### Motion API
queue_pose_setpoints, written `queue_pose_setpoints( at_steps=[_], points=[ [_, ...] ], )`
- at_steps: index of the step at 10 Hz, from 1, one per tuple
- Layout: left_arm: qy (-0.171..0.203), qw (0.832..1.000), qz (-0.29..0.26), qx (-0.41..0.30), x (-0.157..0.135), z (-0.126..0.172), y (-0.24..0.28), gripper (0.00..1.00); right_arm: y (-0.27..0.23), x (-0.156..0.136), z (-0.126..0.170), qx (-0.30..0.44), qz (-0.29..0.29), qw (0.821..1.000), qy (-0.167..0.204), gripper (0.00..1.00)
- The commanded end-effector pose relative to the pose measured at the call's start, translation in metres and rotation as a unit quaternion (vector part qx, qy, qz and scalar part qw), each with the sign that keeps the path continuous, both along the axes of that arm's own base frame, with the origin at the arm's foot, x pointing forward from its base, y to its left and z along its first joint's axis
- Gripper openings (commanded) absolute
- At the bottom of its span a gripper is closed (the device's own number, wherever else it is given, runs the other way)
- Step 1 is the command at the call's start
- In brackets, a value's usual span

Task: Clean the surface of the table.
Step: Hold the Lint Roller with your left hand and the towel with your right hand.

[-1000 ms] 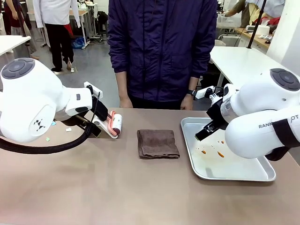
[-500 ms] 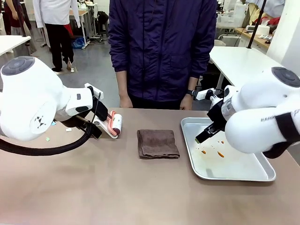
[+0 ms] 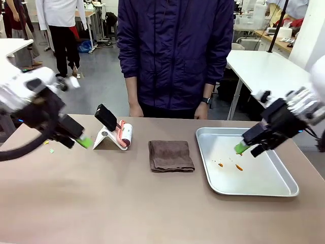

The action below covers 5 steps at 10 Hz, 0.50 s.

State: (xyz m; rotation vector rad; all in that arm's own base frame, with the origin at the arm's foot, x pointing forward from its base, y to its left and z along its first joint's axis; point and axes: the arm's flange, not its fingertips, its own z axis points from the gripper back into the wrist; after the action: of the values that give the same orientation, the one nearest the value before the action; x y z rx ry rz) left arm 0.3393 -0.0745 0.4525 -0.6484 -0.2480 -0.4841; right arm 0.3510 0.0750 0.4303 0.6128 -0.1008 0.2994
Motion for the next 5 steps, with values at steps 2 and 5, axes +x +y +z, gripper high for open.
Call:
queue_pose_setpoints(
  at_steps=[2,5],
  points=[
    [0.019,0.978,0.058,-0.201,0.000,-0.015,0.091,1.00,-0.079,-0.008,-0.020,0.157,-0.097,0.978,0.099,1.00],
    [0.035,0.937,0.162,-0.307,-0.011,-0.066,0.182,1.00,-0.171,-0.015,-0.062,0.267,-0.206,0.933,0.122,1.00]
  ],
)
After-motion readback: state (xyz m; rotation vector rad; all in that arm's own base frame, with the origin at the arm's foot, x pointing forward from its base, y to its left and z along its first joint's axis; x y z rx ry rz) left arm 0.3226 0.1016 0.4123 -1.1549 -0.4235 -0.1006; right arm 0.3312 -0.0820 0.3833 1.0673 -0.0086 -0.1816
